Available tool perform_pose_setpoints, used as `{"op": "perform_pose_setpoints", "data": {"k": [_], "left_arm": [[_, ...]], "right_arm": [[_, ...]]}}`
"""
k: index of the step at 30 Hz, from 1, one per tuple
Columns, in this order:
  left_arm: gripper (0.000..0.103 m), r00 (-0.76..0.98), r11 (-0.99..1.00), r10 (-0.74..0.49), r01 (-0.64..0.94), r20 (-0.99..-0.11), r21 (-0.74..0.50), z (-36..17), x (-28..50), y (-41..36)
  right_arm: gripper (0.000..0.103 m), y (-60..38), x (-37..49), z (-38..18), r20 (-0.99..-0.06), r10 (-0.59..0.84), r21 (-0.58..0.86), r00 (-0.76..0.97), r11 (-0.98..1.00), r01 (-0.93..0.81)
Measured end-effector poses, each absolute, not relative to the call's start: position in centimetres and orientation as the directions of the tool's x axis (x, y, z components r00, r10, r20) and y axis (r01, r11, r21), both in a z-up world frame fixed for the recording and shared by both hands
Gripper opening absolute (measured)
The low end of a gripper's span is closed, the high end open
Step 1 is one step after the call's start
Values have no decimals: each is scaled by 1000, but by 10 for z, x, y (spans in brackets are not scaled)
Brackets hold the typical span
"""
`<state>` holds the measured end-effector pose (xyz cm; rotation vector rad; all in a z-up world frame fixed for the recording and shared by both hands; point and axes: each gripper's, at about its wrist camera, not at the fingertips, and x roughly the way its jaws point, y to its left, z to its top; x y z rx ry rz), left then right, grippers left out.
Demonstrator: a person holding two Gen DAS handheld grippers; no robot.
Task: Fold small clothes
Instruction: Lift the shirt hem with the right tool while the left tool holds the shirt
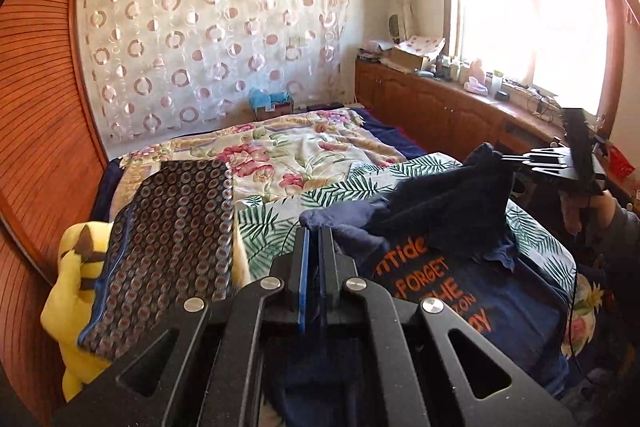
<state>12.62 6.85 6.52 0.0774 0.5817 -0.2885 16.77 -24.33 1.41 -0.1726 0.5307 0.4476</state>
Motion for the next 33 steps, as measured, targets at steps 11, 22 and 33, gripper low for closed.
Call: {"op": "perform_pose_setpoints", "data": {"k": [11,22,33], "left_arm": [[4,809,973,-225,217,-543,-80,46,42,108],[5,805,977,-215,184,-553,-112,35,-27,119],[5,703,979,-204,155,-681,-133,-37,-18,113]], "right_arm": [[4,-275,35,-2,-548,357,-76,756,879,-470],[4,-282,-30,16,-566,357,-74,743,876,-477],[5,-295,-51,-39,-680,318,-19,661,893,-450]]}}
